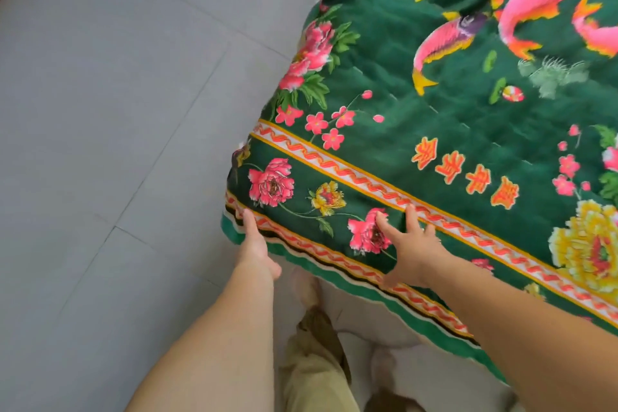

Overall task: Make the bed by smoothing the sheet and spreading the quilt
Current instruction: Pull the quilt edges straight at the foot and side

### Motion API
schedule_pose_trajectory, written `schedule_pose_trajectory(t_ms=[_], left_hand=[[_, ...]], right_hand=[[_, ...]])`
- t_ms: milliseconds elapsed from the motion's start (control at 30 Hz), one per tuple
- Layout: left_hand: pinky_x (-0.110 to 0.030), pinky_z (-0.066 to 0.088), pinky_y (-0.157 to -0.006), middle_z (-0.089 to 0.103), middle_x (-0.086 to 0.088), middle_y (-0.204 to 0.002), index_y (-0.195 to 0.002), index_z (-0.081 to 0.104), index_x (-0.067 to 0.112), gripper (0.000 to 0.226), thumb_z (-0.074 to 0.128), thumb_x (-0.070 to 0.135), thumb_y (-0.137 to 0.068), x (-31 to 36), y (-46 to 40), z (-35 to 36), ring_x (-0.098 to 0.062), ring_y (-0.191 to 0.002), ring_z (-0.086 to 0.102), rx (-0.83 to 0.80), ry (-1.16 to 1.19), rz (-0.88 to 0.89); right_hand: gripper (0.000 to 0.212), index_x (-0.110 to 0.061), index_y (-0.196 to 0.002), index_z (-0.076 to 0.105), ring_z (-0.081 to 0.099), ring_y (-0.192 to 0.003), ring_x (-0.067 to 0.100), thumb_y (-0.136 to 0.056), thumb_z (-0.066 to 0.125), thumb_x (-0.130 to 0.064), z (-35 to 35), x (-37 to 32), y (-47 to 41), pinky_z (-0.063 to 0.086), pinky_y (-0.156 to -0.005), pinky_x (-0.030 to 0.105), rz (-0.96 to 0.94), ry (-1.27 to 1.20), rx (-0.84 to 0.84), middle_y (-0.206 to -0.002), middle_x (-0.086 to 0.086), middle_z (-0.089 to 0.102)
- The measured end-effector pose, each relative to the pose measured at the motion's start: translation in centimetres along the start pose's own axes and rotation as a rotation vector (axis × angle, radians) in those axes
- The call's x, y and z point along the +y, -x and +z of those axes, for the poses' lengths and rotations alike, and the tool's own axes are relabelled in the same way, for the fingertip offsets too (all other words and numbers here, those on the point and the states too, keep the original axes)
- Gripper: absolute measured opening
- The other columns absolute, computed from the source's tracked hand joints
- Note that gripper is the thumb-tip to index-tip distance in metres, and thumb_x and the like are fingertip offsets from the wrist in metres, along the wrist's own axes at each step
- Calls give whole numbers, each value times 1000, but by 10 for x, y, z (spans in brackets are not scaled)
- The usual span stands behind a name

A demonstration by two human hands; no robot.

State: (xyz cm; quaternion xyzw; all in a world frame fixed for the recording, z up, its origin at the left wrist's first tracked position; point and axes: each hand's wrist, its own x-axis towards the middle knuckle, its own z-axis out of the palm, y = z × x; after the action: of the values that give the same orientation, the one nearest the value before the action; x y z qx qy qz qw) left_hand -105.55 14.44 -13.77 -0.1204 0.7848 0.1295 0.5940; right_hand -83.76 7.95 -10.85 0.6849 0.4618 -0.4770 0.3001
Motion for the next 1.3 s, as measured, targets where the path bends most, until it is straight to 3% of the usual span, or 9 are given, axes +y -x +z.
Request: schedule_pose_trajectory(t_ms=[200, 433, 633, 733, 800, 967, 1067, 1167, 1300], left_hand=[[-53, 19, -116, 35, 0, -152, -145, 31, 32, 91, 33, 86, -72, 9, -34, 18, -26, -140, 32, -133, 211, 70], [-60, 47, -90, 66, -5, -117, -115, 57, 27, 57, 65, 64, -73, -1, 1, -4, -34, -102, 62, -146, 327, 146], [-46, 51, -80, 65, -7, -108, -114, 58, 23, 36, 61, 44, -85, -12, 76, -15, -29, -95, 61, -313, 297, 249], [-39, 49, -70, 65, -7, -99, -100, 58, 22, 21, 58, 38, -86, -18, 117, -14, -27, -88, 60, -388, 295, 313], [-39, 49, -70, 65, -8, -103, -109, 61, 20, 27, 55, 34, -87, -21, 146, -8, -28, -90, 61, -452, 294, 353], [-40, 51, -69, 67, -8, -108, -117, 63, 18, 36, 53, 29, -84, -7, 183, 0, -26, -90, 63, -487, 314, 434], [-47, 51, -80, 67, -6, -104, -107, 64, 17, 26, 56, 24, -84, 3, 201, -4, -24, -84, 63, -425, 283, 484], [-36, 52, -60, 66, 2, -88, -91, 61, 18, 10, 62, 20, -81, 15, 203, -20, -17, -72, 64, -335, 280, 533], [-32, 48, -57, 67, 11, -91, -95, 59, 24, 22, 68, 22, -75, 35, 199, -44, -12, -73, 65, -295, 291, 521]], right_hand=[[119, -52, -145, -13, -6, -144, 45, -71, 80, -39, -1, 4, -5, 32, -111, 52, -3, -3, -26, -153, 4, -34], [118, -51, -146, -9, -8, -144, 45, -71, 81, -39, -7, 3, -2, 27, -113, 55, 10, -56, -43, -154, 3, -32], [126, -43, -148, -13, -2, -147, 35, -67, 83, -44, 33, -4, 40, 24, -112, 60, -3, -148, 83, -160, 5, -16], [130, -38, -147, -20, -4, -148, 32, -68, 82, -44, 72, -12, 82, 22, -110, 65, 14, -257, 158, -159, 5, -18], [127, -37, -147, -21, -6, -148, 31, -71, 80, -43, 88, -11, 109, 19, -110, 65, 60, -304, 280, -159, 4, -20], [102, -38, -146, -21, -7, -147, 32, -89, 61, -19, 98, 3, 137, 17, -112, 59, 226, -342, 506, -159, 7, -16], [70, -21, -150, 11, 35, -134, 33, -91, 42, -1, 91, 15, 149, 36, -96, 45, 285, -363, 641, -141, 14, 36], [34, -10, -118, 42, 55, -104, 34, -87, 41, 4, 81, 12, 167, 34, -71, 38, 229, -378, 700, -113, 15, 55], [23, -15, -95, 38, 55, -91, 33, -86, 42, 5, 74, -8, 187, 32, -66, 35, 228, -394, 709, -107, 15, 60]])
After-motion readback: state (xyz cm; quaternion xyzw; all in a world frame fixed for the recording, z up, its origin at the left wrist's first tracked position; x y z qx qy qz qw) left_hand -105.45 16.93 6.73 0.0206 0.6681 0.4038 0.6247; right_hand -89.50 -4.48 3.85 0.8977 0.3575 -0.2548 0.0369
